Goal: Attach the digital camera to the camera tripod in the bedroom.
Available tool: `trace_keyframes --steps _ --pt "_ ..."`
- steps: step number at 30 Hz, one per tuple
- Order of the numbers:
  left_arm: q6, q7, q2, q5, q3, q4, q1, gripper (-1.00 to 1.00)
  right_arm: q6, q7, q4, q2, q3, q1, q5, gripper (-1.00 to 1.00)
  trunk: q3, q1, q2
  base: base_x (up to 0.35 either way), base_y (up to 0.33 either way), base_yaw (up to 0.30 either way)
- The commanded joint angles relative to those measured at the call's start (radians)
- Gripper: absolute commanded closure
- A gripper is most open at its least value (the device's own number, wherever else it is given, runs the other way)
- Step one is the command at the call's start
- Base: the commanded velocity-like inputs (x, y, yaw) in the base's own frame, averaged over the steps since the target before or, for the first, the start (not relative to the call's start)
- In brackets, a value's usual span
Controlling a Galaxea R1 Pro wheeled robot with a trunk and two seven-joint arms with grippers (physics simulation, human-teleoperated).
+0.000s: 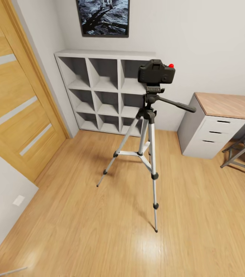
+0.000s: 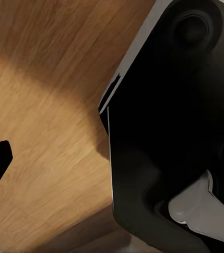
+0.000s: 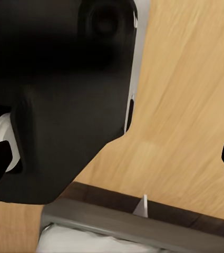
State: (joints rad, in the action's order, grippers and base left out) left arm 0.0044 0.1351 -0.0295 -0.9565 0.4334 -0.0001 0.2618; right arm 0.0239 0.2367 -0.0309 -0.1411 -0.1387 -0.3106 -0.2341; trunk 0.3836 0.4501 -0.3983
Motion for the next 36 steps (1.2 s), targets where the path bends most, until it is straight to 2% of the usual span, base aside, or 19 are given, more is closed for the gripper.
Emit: trace_keyframes --steps 1,14,21,36 --pt "0.001 0.003 0.000 -0.007 0.008 0.000 0.001 -1.00 0.002 0.003 -0.001 0.000 -0.009 -0.001 -0.008 -1.00 0.001 0.000 -0.002 -0.252 0.000 0.000" --pt "0.000 0.003 -0.001 -0.007 0.008 0.000 0.001 -1.00 0.010 0.002 -0.002 0.000 -0.008 -0.001 -0.007 -1.00 0.001 0.000 -0.002 -0.055 0.000 0.000" --pt "-0.002 0.005 -0.004 -0.014 0.008 -0.002 0.001 -1.00 0.016 -0.025 -0.003 -0.001 -0.011 0.007 -0.002 -1.00 0.001 0.000 -0.002 0.000 0.000 0.000" --pt "-0.003 0.004 -0.002 -0.013 0.008 -0.003 0.001 -1.00 -0.001 -0.048 -0.003 0.003 -0.015 0.045 0.004 -1.00 -0.020 0.000 -0.002 0.000 0.000 0.000"
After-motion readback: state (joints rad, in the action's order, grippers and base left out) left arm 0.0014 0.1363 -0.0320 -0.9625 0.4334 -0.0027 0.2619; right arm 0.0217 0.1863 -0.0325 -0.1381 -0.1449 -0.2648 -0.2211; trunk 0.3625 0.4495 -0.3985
